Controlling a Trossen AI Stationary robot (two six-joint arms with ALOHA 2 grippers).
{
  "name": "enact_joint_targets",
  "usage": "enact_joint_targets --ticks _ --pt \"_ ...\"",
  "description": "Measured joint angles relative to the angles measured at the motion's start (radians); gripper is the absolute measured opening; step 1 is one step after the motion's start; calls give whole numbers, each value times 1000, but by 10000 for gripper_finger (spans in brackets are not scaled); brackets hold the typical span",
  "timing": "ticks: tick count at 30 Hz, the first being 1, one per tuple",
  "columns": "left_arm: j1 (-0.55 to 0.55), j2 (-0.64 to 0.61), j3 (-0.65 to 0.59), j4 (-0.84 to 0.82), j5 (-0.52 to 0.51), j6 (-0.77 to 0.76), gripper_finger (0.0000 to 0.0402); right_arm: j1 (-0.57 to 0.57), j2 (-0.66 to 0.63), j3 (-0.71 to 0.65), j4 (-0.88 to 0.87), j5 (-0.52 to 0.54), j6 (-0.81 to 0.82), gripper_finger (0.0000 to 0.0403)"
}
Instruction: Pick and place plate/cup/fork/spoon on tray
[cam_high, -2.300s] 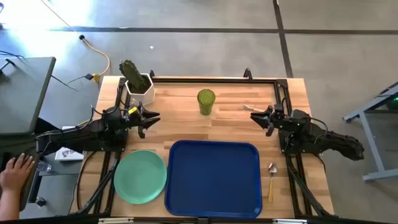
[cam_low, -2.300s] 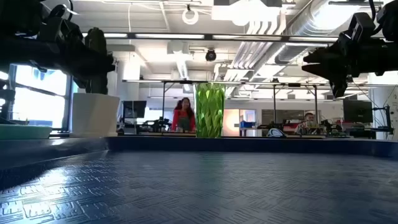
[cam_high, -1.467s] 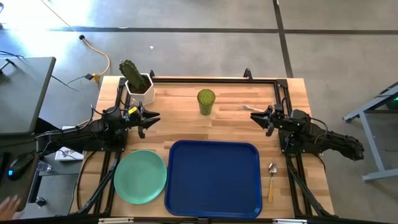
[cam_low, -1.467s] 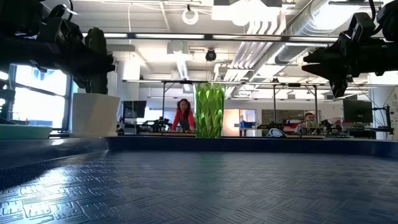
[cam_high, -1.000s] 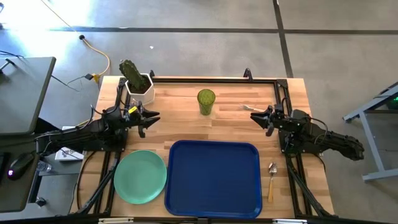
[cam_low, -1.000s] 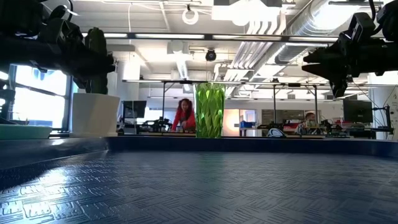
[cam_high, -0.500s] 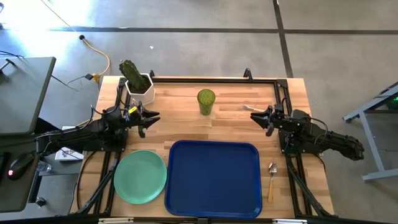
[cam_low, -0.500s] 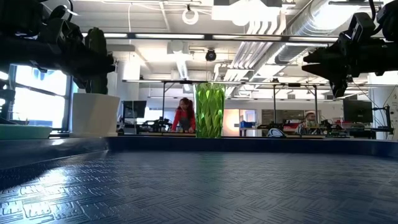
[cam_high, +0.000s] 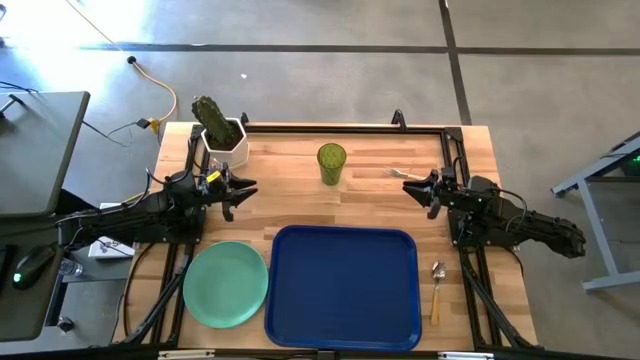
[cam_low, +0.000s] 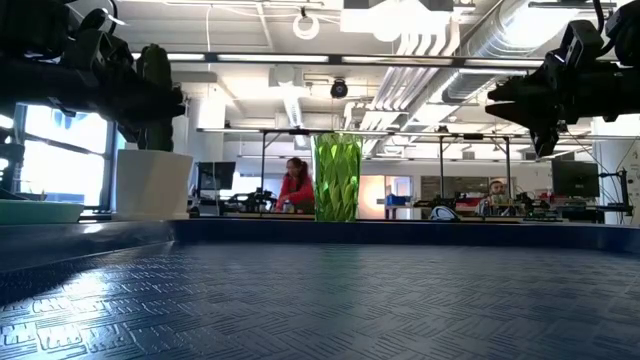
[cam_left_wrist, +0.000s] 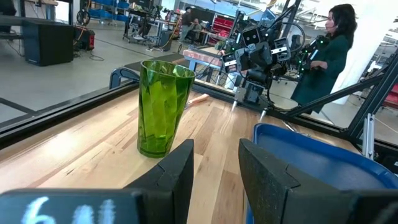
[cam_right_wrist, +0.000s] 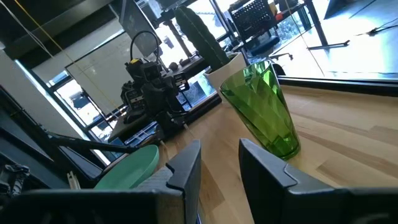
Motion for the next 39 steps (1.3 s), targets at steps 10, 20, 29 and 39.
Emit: enact_joint_targets --ticks 10,20,29,39 --pt "0 0 0 0 0 0 115 0 0 0 0 0 0 99" --pt "0 0 0 0 0 0 115 0 0 0 0 0 0 99" --pt "0 0 0 0 0 0 115 0 0 0 0 0 0 99" --pt "0 0 0 20 -1 -1 115 0 0 0 0 0 0 99"
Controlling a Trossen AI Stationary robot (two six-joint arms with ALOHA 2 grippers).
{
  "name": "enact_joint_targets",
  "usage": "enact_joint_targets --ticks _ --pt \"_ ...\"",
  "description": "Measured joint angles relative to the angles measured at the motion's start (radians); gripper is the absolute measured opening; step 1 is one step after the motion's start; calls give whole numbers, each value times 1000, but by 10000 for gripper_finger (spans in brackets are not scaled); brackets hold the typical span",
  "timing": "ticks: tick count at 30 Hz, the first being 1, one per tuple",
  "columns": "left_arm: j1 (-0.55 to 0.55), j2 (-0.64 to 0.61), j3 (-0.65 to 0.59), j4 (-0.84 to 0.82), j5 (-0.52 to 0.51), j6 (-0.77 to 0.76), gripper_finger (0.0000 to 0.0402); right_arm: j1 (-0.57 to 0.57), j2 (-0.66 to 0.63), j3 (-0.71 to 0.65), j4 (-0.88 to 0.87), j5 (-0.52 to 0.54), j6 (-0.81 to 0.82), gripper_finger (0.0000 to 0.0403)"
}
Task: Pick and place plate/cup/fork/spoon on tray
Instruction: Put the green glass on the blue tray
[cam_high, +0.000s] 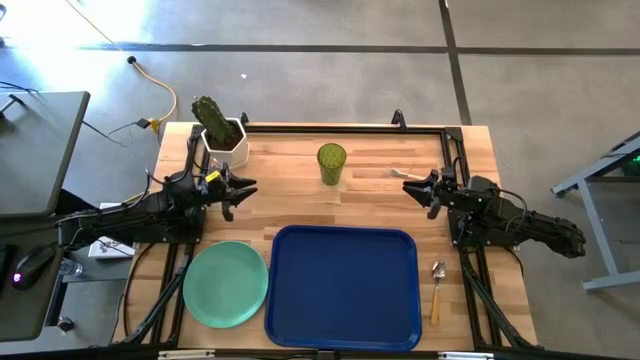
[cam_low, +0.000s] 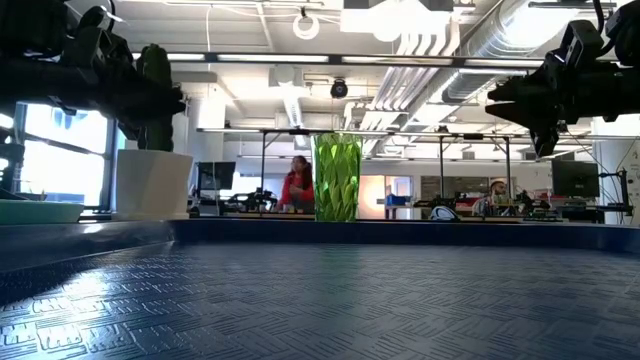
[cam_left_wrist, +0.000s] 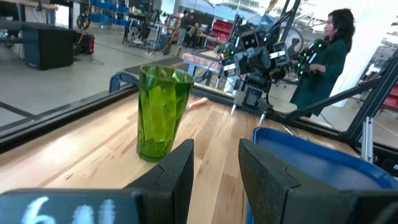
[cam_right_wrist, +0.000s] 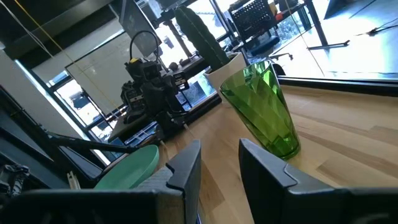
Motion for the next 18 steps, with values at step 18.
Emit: enact_joint_targets --ticks 18 --pt "0 0 0 -3 -40 -269 115 0 0 0 0 0 0 99"
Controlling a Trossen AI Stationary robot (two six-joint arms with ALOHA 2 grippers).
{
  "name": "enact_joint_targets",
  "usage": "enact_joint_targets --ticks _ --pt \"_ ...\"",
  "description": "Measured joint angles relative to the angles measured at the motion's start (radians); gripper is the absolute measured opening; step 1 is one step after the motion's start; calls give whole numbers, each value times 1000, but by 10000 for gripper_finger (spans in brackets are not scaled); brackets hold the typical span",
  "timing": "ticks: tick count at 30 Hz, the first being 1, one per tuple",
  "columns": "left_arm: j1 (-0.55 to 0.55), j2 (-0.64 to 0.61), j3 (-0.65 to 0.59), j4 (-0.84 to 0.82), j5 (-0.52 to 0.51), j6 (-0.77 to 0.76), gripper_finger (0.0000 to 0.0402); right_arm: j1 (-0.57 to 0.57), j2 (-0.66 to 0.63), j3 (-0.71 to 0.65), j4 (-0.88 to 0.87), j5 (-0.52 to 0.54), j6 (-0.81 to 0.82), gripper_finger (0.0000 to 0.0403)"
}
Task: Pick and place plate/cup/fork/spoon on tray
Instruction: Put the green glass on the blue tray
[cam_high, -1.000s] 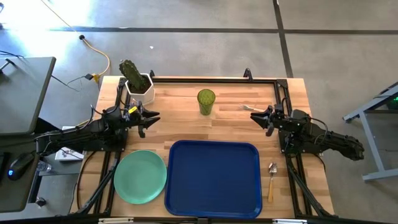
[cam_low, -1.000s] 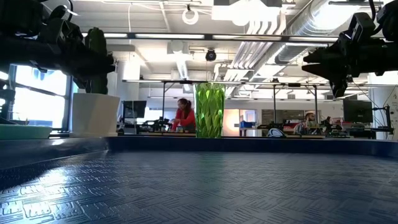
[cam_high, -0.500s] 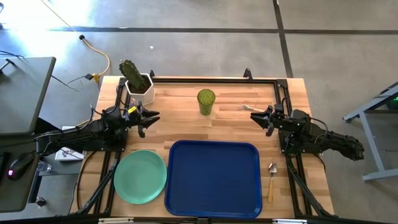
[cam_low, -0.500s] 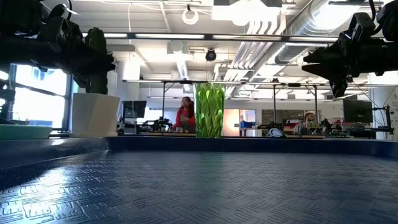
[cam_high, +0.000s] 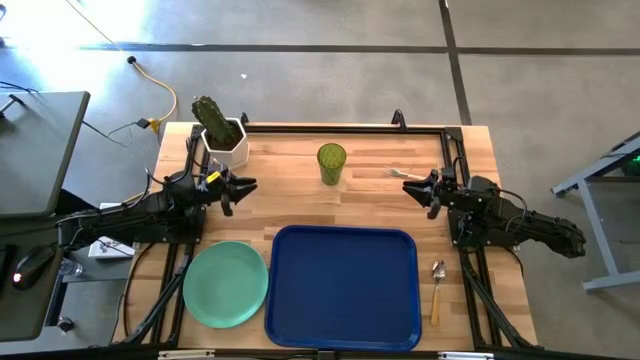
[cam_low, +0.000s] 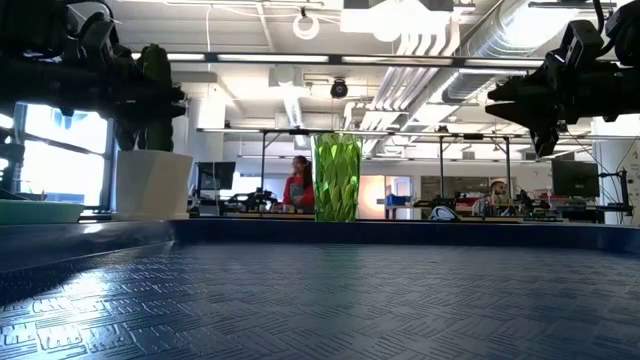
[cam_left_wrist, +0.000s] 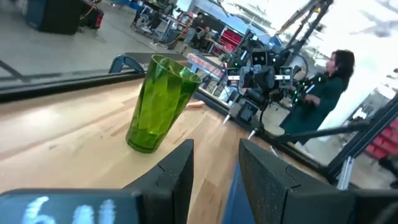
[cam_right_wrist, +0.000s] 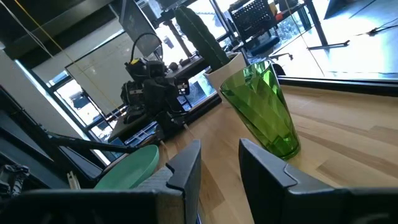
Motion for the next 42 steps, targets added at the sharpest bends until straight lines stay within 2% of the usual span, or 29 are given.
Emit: enact_joint_targets --ticks 6,9,16,23,29,32,36,42 --pt "0 0 0 8 -27 -136 115 0 0 0 0 0 0 99" --pt "0 0 0 42 -28 -157 115 0 0 0 0 0 0 99" --pt "0 0 0 138 -28 -46 120 0 0 0 0 0 0 99" --pt "0 0 0 151 -51 24 165 0 0 0 0 0 0 99" --pt "0 0 4 334 -57 20 180 0 0 0 0 0 0 99" --pt "-1 1 57 352 -54 86 176 0 0 0 0 0 0 99" --pt "-1 31 178 319 3 251 175 0 0 0 0 0 0 99" --pt "-1 163 403 72 9 473 175 0 0 0 0 0 0 99"
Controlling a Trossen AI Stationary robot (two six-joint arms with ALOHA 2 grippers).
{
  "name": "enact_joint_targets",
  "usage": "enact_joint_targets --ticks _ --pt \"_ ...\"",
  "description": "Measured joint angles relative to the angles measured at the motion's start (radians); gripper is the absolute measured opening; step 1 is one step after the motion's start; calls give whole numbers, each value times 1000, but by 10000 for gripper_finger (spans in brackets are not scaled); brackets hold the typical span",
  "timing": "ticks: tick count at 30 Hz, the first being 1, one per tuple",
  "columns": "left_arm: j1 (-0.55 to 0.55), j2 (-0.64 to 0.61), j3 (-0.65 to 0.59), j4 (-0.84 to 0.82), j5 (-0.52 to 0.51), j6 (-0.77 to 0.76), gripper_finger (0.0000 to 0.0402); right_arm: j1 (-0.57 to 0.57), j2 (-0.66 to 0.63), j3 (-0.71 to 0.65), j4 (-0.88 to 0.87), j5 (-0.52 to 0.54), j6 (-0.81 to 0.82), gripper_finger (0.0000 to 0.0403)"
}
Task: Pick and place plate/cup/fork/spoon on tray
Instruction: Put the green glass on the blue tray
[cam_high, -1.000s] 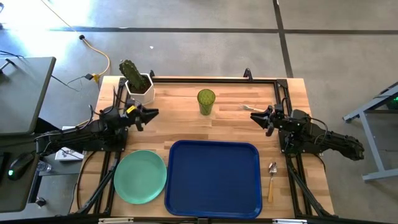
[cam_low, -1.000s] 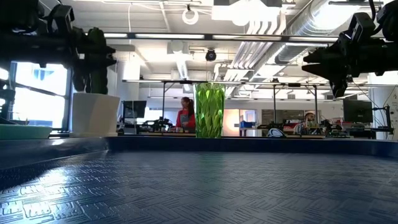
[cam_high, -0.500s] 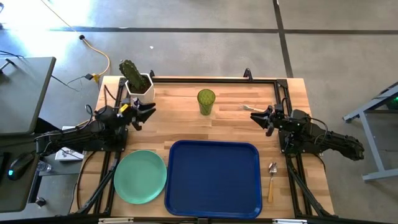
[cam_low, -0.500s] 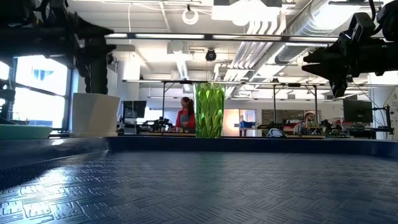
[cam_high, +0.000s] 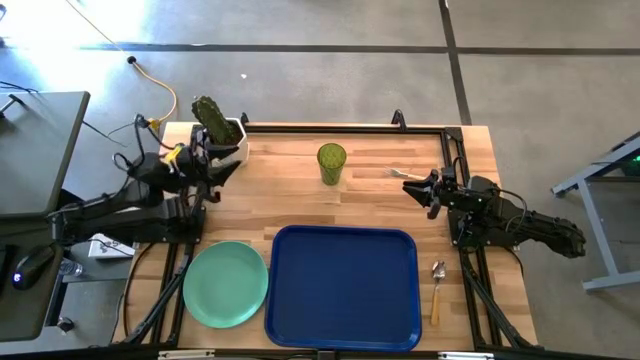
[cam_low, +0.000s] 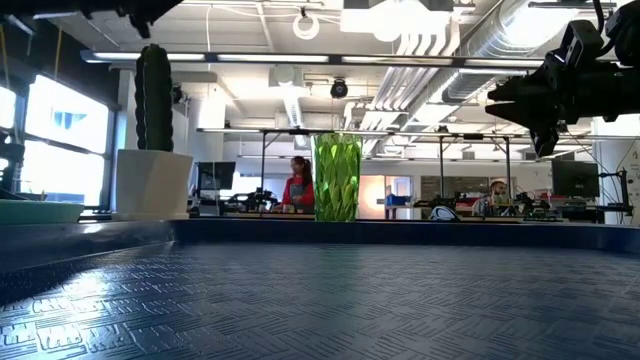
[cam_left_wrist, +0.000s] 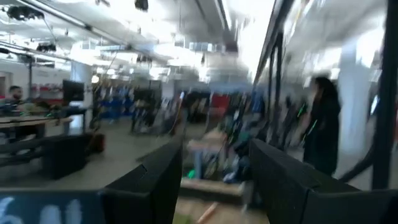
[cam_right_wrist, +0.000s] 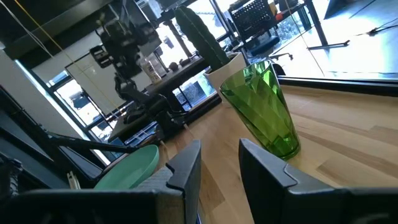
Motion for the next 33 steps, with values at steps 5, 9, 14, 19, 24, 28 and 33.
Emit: enact_joint_targets --ticks 5,9,14,19,24,28,33 --pt "0 171 170 -111 0 107 175 0 0 0 0 0 0 99" --pt "0 315 293 -170 0 211 175 0 0 0 0 0 0 99" --pt "0 480 440 -253 -1 327 175 0 0 0 0 0 0 99" --pt "11 629 581 -332 -1 402 175 0 0 0 0 0 0 99" --pt "42 762 700 -407 15 415 175 0 0 0 0 0 0 99" --pt "63 851 776 -424 63 477 175 0 0 0 0 0 0 99" --pt "84 952 854 -449 67 506 175 0 0 0 0 0 0 99"
